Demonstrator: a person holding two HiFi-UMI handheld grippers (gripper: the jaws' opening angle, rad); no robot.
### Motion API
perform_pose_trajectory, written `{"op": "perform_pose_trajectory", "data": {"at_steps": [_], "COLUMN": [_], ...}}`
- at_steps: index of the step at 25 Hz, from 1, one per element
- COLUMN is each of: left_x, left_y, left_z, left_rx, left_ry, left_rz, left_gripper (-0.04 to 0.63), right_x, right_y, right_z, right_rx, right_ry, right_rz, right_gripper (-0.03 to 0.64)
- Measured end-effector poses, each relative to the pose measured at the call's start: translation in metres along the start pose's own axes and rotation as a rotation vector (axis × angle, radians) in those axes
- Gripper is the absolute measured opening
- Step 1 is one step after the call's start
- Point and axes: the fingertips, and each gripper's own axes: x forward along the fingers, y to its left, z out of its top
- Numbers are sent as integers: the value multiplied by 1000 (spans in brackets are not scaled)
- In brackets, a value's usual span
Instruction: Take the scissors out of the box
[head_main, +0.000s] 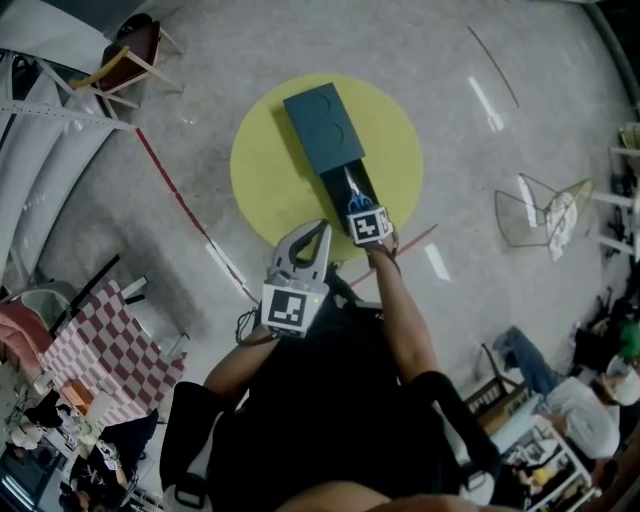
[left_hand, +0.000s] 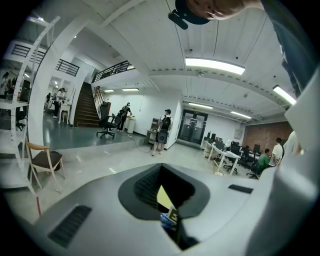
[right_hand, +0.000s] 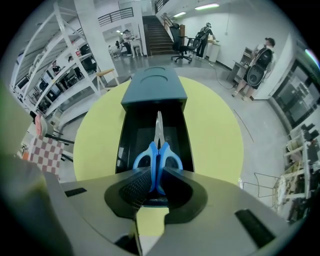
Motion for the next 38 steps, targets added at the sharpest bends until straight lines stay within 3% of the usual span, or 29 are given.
{"op": "perform_pose_trajectory", "data": {"at_steps": [4, 10, 17, 22, 28, 32, 38], "left_x": [-5, -9, -6, -6, -7, -6, -10], "left_y": [-2, -5, -5, -8, -11, -12, -18], "left_z": [4, 13, 22, 30, 38, 39, 55], "left_rx": [-20, 36, 55, 118, 110, 139, 87], "left_ry": [-20, -40, -63, -75, -102, -102, -145], "left_rz": [5, 13, 16, 5, 12, 12, 18], "left_gripper": [-8, -8, -8, -8, -8, -8, -8], "right_x": [-7, -24, -67, -105, -151, -184, -239], "right_y": [2, 1, 4, -6, -29, -25, -21], "right_z": [-9, -9, 19, 35, 57, 63, 66], "right_rx": [60, 111, 174, 204, 224, 247, 233], "right_ry": [-14, -106, -297, -413, -573, -644, -790], "right_rz": [30, 43, 89, 77, 17, 40, 39], "right_gripper": [72, 72, 72, 72, 72, 72, 72]}}
